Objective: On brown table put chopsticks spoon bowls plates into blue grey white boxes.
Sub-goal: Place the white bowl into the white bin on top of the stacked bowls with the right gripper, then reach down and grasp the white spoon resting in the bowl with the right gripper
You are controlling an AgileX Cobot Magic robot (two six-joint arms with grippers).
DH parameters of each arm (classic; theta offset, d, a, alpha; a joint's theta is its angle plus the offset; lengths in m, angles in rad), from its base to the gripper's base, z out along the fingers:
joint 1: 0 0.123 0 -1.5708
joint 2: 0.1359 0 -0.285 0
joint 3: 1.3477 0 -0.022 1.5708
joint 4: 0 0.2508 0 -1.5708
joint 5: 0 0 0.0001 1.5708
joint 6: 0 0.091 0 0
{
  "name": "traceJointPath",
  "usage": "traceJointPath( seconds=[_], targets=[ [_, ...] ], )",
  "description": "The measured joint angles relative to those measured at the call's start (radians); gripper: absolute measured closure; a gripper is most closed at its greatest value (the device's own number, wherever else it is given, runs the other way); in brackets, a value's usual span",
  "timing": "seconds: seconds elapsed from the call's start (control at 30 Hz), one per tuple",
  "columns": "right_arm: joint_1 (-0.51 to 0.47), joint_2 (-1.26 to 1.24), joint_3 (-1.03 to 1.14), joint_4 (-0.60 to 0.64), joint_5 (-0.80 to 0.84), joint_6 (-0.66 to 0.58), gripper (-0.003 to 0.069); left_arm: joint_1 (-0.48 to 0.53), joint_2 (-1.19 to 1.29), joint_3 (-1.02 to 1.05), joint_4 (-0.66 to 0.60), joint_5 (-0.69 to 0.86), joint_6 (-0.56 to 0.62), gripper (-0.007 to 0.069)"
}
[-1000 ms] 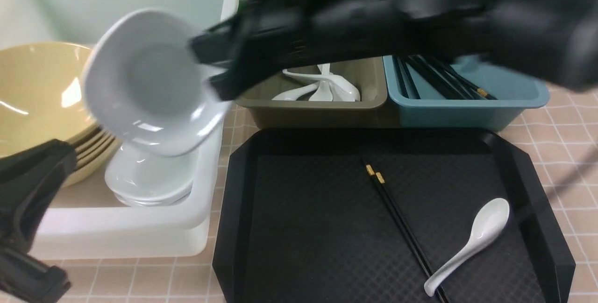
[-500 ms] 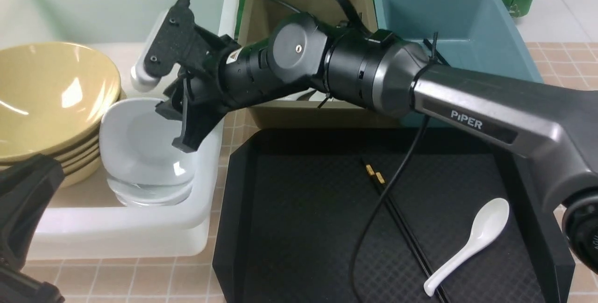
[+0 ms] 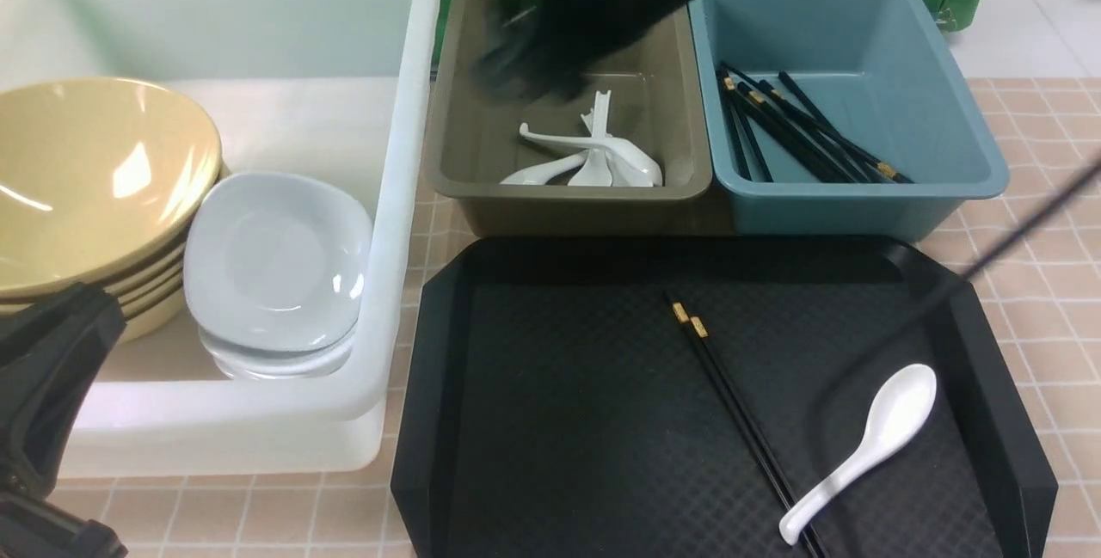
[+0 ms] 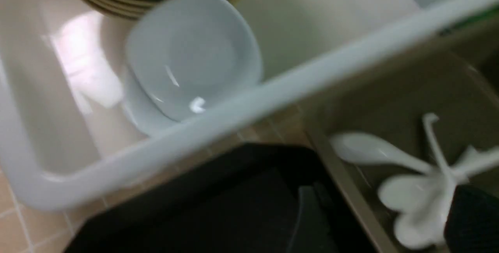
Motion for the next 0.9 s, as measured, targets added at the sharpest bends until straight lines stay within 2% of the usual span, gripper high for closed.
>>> traceJointPath(
  seconds=[0.1,0.2,0.37,0.47,0.5,0.67,0.77,0.9],
  targets=[
    [-0.087,-0.082,0.078,-0.05,0.044,0.061,0.0239,0.0,0.0,0.001,0.0,-0.001,-0.008,0.0633],
    [-0.134,-0.148,0.187,-0.059,0.049,0.084,0.0275,0.0,0.0,0.001,0.0,0.006,-0.041,0.0631],
    [-0.152,-0.285,0.431,-0.059,0.019,0.1,0.0335,0.0,0.024,-0.032,0.0,0.139,-0.186,0.0632],
    [-0.152,-0.417,0.668,-0.056,-0.061,0.112,0.0377,0.0,0.136,-0.222,0.002,0.364,-0.297,0.0632],
    [-0.152,-0.417,0.68,-0.056,-0.061,0.114,0.0379,0.0,0.136,-0.222,0.002,0.378,-0.297,0.0632],
    [-0.152,-0.541,0.944,-0.055,-0.192,0.116,0.0426,0.0,0.413,-0.644,0.102,0.699,-0.331,0.0632],
    [-0.152,-0.552,1.029,-0.055,-0.221,0.116,0.0429,0.0,0.569,-0.8,0.157,0.789,-0.332,0.0632],
    [-0.152,-0.552,1.112,-0.055,-0.257,0.111,0.0428,0.0,0.777,-0.892,0.189,0.82,-0.318,0.0632]
  ],
)
